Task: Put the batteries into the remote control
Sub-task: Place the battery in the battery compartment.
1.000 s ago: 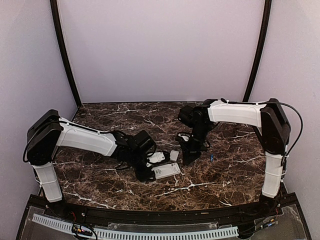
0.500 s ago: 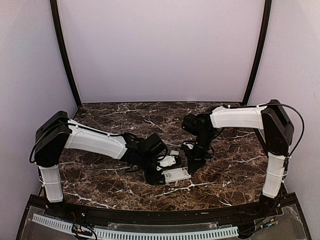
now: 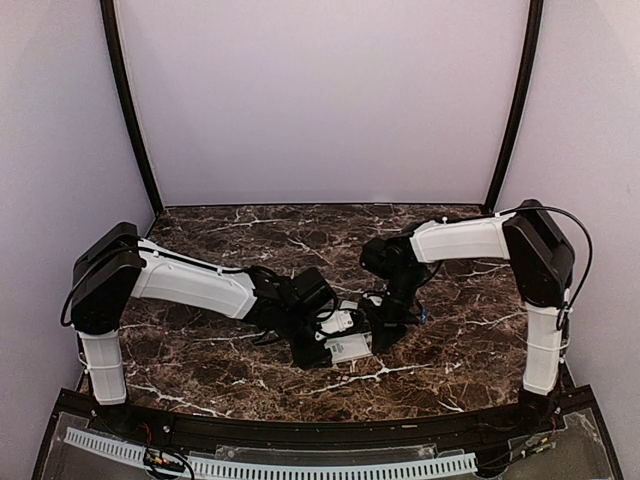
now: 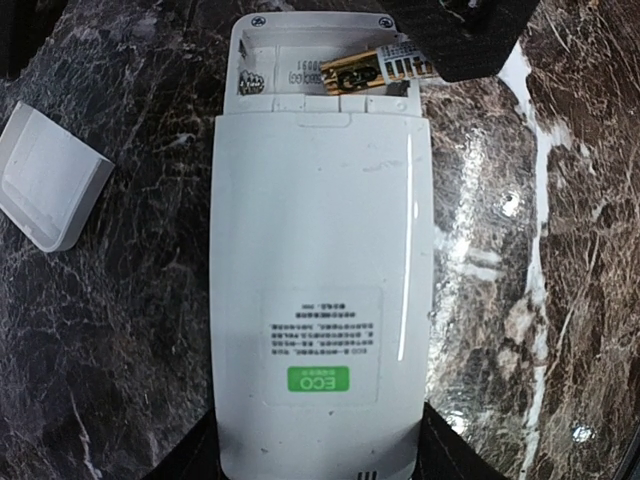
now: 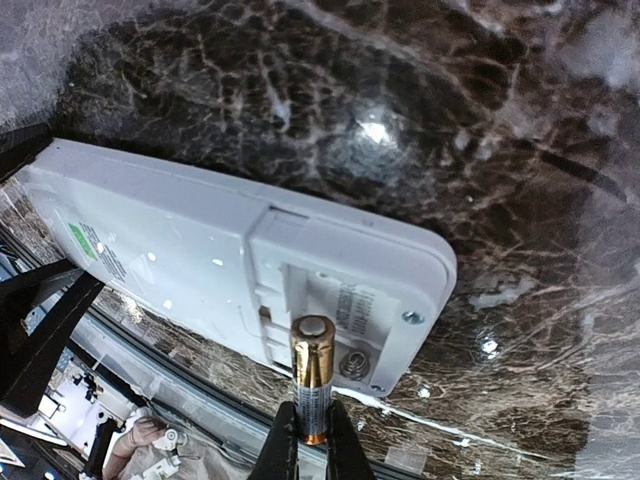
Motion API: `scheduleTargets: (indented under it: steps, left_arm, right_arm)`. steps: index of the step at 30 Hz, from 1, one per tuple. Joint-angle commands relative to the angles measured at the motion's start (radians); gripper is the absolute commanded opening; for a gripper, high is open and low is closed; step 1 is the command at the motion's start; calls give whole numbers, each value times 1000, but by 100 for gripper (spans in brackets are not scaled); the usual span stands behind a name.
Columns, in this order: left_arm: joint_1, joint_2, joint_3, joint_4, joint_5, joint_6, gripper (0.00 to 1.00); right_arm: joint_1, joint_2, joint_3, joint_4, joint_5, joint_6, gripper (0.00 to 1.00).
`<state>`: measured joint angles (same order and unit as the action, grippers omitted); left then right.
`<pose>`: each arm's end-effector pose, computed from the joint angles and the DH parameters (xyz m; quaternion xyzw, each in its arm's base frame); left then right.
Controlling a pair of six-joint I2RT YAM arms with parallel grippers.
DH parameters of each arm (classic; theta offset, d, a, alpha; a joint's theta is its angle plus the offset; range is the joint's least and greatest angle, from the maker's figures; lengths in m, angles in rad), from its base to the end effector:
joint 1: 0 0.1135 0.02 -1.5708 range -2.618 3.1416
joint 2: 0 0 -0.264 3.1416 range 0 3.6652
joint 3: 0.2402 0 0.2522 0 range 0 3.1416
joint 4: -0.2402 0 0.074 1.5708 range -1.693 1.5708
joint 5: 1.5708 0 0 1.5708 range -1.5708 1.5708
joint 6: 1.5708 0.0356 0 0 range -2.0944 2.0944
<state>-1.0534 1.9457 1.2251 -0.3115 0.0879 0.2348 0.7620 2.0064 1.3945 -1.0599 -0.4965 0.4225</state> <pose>0.1934 -0.3461 0.1487 0.5876 0.7630 -0.1447 0.2270 0.2457 0.2579 0.1565 0.1513 -0.9563 -0.1763 0.1776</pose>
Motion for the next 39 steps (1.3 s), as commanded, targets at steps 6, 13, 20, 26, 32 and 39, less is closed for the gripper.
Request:
scheduleTargets:
  steps: [6, 13, 20, 26, 32, 39]
  left_arm:
    - [-5, 19, -16, -5, 8, -12, 61]
    - [-5, 19, -26, 24, 51, -18, 59]
    - [-3, 19, -42, 56, 84, -26, 50]
    - [5, 19, -55, 76, 116, -28, 46]
    - [17, 16, -70, 93, 145, -25, 45]
    - [35, 15, -89, 98, 185, -16, 45]
  right_arm:
    - [-16, 70, 52, -3, 20, -24, 0]
    - [-18, 123, 117, -11, 45, -27, 0]
    - [-20, 146, 126, 58, 41, 15, 0]
    - [-20, 132, 125, 150, 71, 76, 0]
    - [-20, 123, 115, 216, 111, 80, 0]
    - [-20, 124, 54, 327, 116, 52, 0]
